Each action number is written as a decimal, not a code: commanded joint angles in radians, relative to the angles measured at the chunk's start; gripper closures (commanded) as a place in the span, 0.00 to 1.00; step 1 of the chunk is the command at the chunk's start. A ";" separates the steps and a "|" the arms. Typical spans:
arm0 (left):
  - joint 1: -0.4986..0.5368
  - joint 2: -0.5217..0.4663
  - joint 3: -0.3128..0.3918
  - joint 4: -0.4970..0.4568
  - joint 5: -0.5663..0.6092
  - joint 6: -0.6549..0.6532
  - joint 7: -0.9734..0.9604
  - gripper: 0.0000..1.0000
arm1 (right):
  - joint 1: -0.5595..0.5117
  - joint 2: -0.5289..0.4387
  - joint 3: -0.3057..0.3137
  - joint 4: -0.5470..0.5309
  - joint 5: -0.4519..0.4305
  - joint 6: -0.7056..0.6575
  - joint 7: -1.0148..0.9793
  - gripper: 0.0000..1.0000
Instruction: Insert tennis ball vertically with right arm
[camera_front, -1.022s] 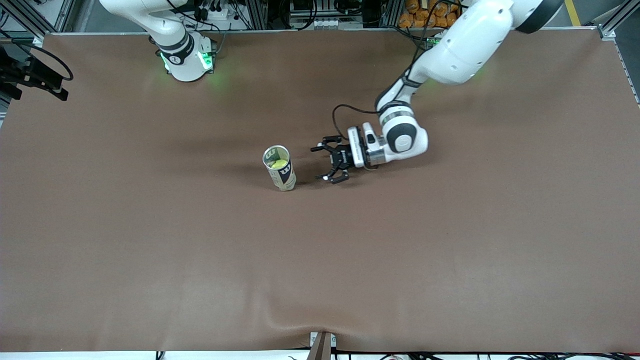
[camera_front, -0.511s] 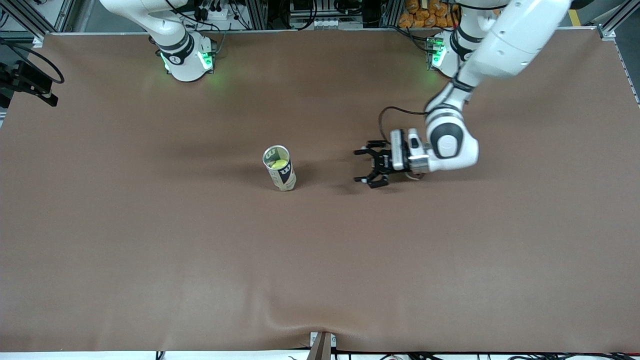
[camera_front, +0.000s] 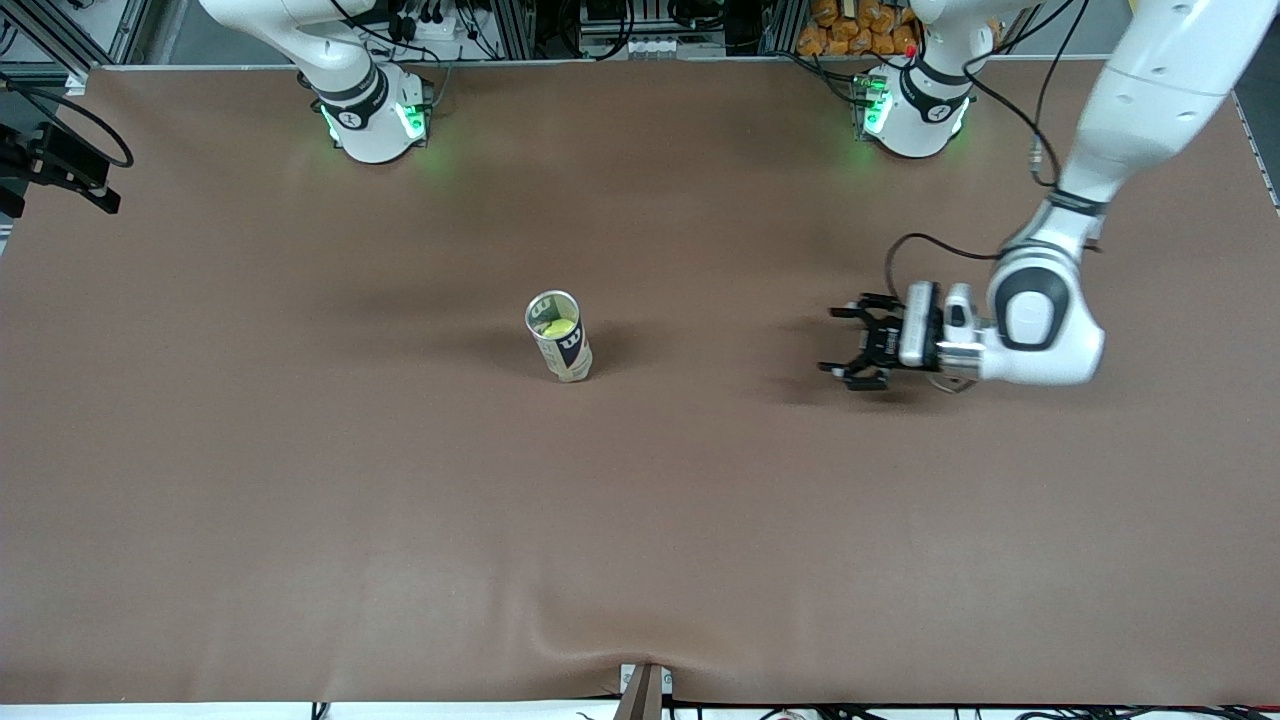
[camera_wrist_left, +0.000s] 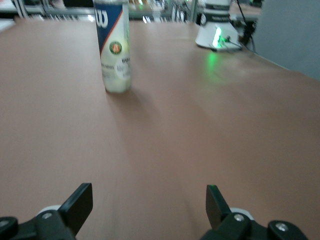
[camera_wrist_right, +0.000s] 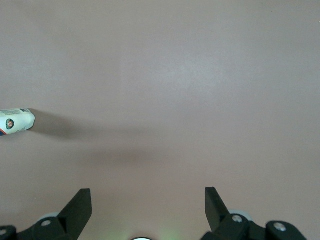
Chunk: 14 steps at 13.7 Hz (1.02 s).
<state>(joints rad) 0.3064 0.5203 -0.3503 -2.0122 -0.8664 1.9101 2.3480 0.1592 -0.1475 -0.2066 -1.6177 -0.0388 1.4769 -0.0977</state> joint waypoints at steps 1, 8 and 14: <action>0.025 -0.006 -0.012 0.142 0.180 -0.103 -0.195 0.00 | -0.020 -0.007 0.007 0.010 -0.001 -0.004 -0.019 0.00; 0.019 0.014 0.002 0.397 0.451 -0.267 -0.574 0.00 | -0.020 -0.003 0.009 0.010 -0.006 -0.003 -0.020 0.00; -0.002 0.030 0.016 0.503 0.523 -0.376 -0.858 0.00 | -0.010 0.009 0.009 0.010 -0.007 0.000 -0.019 0.00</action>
<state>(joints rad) 0.3313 0.5257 -0.3483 -1.5694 -0.3803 1.5797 1.5662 0.1575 -0.1465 -0.2070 -1.6142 -0.0389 1.4777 -0.1029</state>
